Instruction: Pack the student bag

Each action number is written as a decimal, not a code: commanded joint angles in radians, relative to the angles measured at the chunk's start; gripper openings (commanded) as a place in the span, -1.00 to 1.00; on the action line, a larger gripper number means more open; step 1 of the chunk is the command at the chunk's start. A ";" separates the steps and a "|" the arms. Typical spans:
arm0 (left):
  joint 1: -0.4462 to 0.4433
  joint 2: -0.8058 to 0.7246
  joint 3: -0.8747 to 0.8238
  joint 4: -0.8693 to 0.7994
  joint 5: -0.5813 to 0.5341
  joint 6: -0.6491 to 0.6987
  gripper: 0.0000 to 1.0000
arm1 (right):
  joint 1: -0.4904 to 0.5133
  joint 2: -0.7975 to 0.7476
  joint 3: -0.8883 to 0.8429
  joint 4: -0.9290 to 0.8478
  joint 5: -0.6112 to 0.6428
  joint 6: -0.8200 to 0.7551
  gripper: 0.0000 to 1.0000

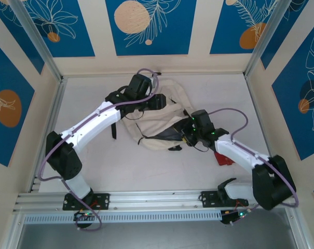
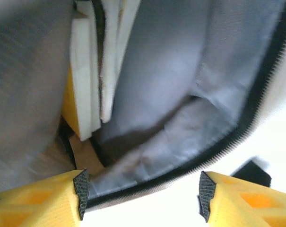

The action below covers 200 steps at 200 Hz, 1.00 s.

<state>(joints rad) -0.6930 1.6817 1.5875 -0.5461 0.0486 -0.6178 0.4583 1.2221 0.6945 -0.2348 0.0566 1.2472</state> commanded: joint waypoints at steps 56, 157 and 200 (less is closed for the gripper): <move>0.095 -0.271 -0.320 -0.106 -0.128 -0.189 0.66 | 0.139 -0.131 0.215 -0.541 0.244 -0.201 0.23; 0.375 -0.558 -0.712 -0.173 -0.009 -0.147 1.00 | 0.605 0.353 0.590 -0.558 0.335 0.030 -0.02; 0.481 -0.575 -0.733 -0.204 0.077 -0.063 1.00 | 0.631 0.566 0.739 -0.597 0.352 0.203 -0.09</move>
<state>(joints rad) -0.2546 1.1255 0.8650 -0.7101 0.0528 -0.7494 1.0870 1.7203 1.3678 -0.7773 0.3672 1.3060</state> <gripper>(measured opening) 0.999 0.454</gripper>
